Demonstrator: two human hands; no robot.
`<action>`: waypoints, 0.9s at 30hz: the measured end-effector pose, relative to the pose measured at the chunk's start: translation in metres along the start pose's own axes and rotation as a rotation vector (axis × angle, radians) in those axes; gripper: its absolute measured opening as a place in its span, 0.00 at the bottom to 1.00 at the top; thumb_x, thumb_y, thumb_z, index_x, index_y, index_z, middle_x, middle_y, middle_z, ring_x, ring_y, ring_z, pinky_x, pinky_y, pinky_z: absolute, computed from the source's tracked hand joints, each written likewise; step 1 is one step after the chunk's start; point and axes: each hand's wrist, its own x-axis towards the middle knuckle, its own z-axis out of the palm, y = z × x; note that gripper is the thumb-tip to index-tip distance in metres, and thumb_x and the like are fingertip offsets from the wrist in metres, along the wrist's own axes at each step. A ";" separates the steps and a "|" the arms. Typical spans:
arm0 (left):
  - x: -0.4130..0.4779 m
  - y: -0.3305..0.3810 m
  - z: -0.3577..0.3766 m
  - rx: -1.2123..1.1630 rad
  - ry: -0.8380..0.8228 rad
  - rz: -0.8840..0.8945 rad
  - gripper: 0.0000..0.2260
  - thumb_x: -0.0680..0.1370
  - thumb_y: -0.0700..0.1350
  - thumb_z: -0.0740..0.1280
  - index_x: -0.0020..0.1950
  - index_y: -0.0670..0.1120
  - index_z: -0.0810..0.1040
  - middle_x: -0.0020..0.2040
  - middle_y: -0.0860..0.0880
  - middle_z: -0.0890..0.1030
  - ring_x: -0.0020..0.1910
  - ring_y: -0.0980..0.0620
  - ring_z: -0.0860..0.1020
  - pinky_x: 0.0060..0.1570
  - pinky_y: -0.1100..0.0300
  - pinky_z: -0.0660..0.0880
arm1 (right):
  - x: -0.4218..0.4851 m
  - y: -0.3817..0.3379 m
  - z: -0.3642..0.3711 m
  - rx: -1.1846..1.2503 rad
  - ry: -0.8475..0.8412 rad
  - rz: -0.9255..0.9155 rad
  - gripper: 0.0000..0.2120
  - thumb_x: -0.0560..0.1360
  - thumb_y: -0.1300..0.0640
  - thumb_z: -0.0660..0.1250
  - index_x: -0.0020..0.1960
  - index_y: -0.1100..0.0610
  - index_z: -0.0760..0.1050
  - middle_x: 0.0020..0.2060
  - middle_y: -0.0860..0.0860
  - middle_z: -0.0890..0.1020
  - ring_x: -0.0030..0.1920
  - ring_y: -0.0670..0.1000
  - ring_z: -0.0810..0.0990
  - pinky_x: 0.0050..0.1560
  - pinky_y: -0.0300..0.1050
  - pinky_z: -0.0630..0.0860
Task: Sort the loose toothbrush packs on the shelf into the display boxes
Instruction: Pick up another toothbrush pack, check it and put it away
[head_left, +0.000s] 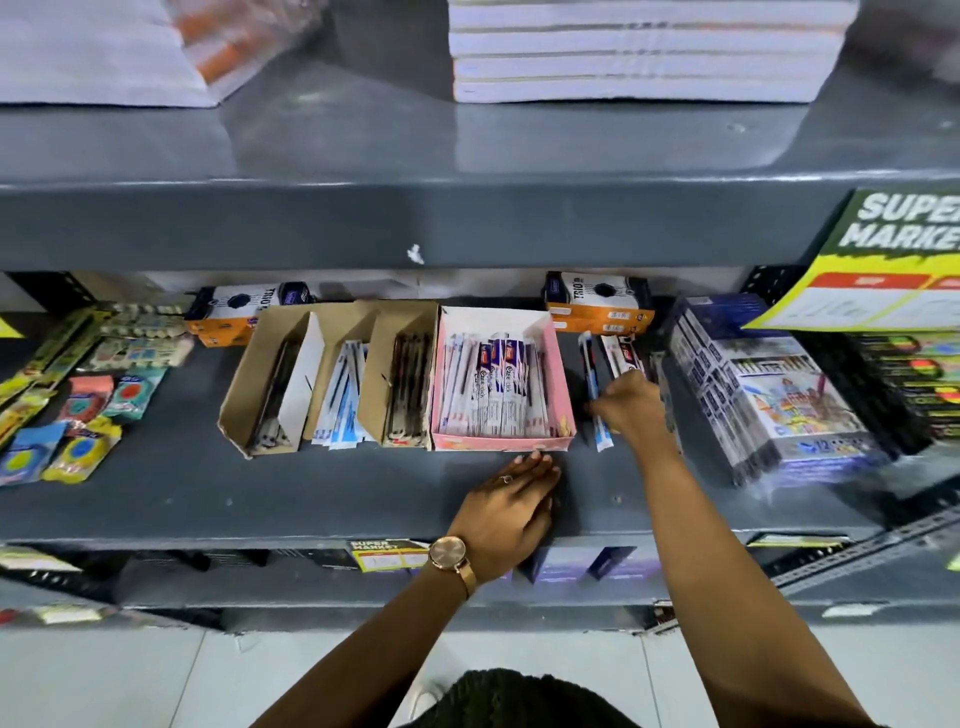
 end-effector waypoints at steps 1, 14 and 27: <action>0.001 0.001 -0.006 -0.086 0.001 -0.068 0.16 0.78 0.45 0.66 0.66 0.44 0.76 0.66 0.45 0.77 0.66 0.47 0.74 0.62 0.51 0.74 | -0.005 0.002 -0.005 0.078 -0.002 -0.017 0.11 0.67 0.63 0.74 0.45 0.67 0.77 0.44 0.64 0.82 0.43 0.56 0.80 0.50 0.50 0.78; 0.043 -0.001 -0.080 -1.365 0.109 -0.837 0.02 0.73 0.41 0.73 0.41 0.47 0.84 0.37 0.49 0.86 0.35 0.52 0.84 0.33 0.60 0.80 | -0.119 0.025 -0.018 0.642 -0.664 0.057 0.05 0.66 0.68 0.75 0.41 0.61 0.82 0.29 0.51 0.86 0.29 0.46 0.84 0.28 0.36 0.79; 0.008 -0.033 -0.090 -1.429 0.197 -0.841 0.07 0.73 0.33 0.71 0.46 0.45 0.82 0.40 0.48 0.87 0.39 0.52 0.85 0.36 0.61 0.80 | -0.143 0.010 0.009 0.562 -0.778 0.039 0.09 0.68 0.66 0.74 0.48 0.64 0.83 0.33 0.53 0.87 0.33 0.49 0.85 0.31 0.40 0.82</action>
